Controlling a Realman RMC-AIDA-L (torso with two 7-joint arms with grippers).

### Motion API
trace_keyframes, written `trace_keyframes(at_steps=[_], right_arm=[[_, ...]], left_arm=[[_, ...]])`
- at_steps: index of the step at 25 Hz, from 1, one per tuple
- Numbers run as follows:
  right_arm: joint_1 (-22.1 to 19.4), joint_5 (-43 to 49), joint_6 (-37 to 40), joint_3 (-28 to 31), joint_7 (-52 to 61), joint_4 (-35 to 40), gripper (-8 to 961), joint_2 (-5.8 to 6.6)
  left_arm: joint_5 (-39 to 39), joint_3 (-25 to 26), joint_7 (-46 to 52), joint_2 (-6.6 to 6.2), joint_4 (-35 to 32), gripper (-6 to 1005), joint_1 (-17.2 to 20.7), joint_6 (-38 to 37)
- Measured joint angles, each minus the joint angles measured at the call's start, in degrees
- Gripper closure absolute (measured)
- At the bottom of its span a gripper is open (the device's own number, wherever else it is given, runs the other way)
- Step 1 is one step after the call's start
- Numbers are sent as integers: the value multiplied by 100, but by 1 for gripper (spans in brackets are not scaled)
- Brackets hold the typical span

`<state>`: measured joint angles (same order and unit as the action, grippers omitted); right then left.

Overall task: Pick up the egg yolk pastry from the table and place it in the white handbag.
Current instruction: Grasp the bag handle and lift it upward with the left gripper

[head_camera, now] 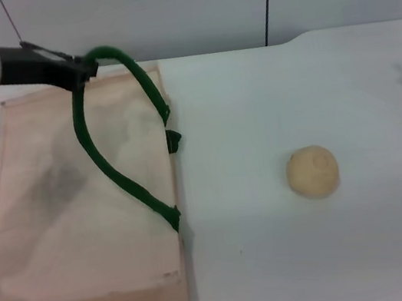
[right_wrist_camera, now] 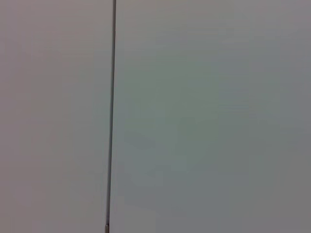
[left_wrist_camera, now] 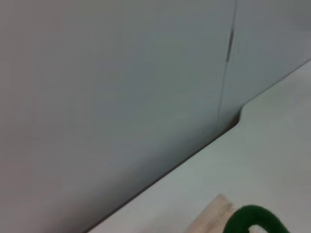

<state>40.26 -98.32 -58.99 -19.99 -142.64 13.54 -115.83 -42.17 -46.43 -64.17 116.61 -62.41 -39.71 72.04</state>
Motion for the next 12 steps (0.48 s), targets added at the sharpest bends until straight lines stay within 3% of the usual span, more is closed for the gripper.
trace_keyframes(at_steps=[7,12], right_arm=[[-1,139,146,-345,13,0,254,-5],[-8,974,54,-483,514,68,254,-10]], left_arm=[[-189,-38,235,4,-1006,879,287,611],[-268,-54,322,3,-1573,880,390,875]])
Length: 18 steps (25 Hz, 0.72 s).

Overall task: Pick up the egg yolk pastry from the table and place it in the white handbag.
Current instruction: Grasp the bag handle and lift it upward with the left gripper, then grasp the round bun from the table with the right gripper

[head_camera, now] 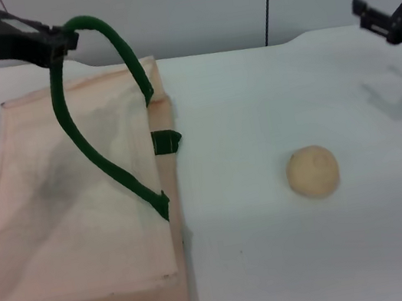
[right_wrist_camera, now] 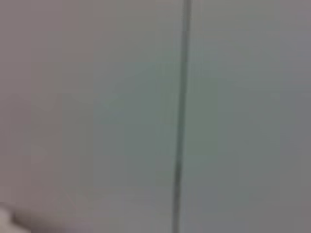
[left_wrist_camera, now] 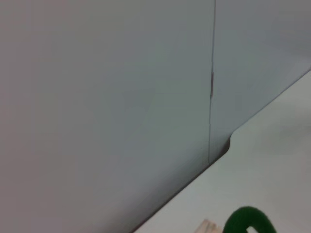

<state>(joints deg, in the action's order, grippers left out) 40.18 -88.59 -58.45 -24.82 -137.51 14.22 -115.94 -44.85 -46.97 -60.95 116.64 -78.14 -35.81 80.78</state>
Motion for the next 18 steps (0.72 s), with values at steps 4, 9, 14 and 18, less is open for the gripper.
trace_keyframes(at_steps=[4,9,14,18], right_arm=[[-158,593,-368,-8,477,279,253,-14],[-375,1174,-1007,-10,1028,698,253,-24],[-435,2178,-1584,-14,1771,1130,253,-30],[-440,2448,-1973,-14,2005,1221,253,-27]], left_arm=[[-252,-4,28,-7,-486,880,89,258],[-595,31,87,-17,-1029,879,196,592],[-571,2,184,-19,-1345,879,225,699],[-571,30,185,-20,-1391,879,225,702]])
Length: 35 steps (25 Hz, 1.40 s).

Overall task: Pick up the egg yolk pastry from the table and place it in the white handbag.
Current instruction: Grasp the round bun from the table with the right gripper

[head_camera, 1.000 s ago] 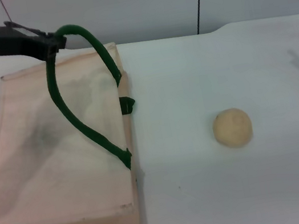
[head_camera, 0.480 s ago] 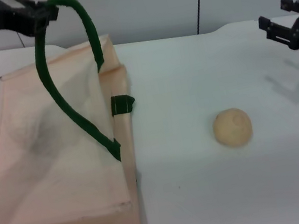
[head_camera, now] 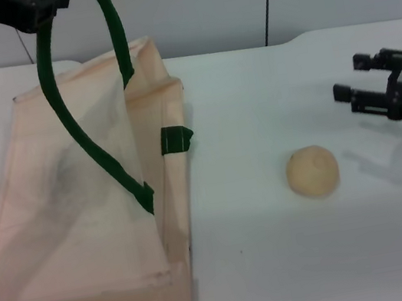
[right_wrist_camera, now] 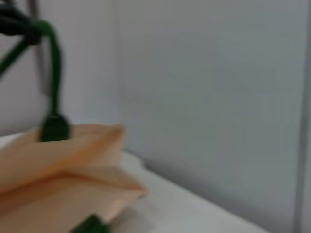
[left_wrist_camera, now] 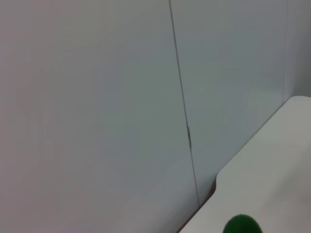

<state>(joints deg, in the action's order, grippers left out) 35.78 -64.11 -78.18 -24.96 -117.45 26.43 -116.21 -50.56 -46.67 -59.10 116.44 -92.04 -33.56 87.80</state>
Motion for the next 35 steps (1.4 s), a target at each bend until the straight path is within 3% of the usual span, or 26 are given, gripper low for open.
trace_keyframes(at_steps=[3,13,19,35], right_arm=[[36,527,-352,-4,429,195,253,16],[335,1350,-379,-11,828,179,225,24],[463,1608,-358,-142,1006,78,120,37],[796,2103,642,-290,1155,-624,67,46]], left_arm=[[9,15,2,-10,-66,880,0,1],[12,27,4,-17,-155,880,-49,-3],[27,27,4,-25,-166,880,-64,-13],[29,9,4,-20,-316,880,-72,-3]])
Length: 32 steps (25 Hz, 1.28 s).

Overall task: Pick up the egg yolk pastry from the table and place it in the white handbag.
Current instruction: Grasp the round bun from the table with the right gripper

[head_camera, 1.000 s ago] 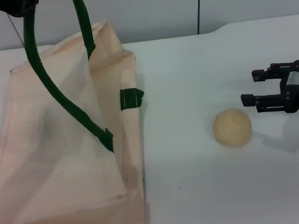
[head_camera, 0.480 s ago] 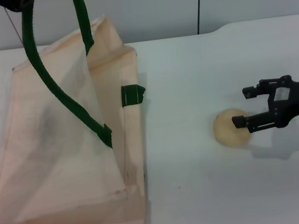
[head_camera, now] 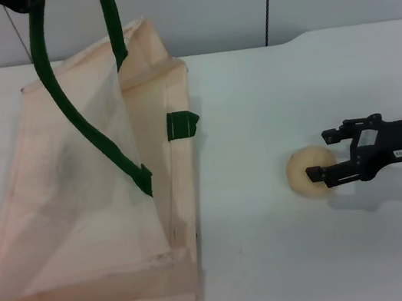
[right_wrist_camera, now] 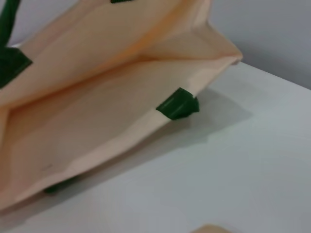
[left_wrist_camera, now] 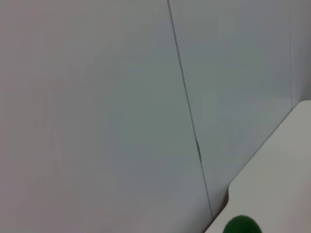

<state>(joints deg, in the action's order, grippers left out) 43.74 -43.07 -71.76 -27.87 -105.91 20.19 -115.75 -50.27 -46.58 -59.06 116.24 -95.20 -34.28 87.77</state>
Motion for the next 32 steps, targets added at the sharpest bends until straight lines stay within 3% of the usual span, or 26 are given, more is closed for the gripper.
trace_keyframes(at_steps=[21,27,32], right_arm=[[281,9,444,-407,253,-512,72,-8],[320,0,444,-583,354,-485,203,-2],[408,-47,408,-584,243,-455,249,-19]], left_arm=[[57,11,0,4,-16,879,-53,3],[65,15,-3,4,-16,880,-50,3],[137,17,-8,4,-16,880,-39,3]])
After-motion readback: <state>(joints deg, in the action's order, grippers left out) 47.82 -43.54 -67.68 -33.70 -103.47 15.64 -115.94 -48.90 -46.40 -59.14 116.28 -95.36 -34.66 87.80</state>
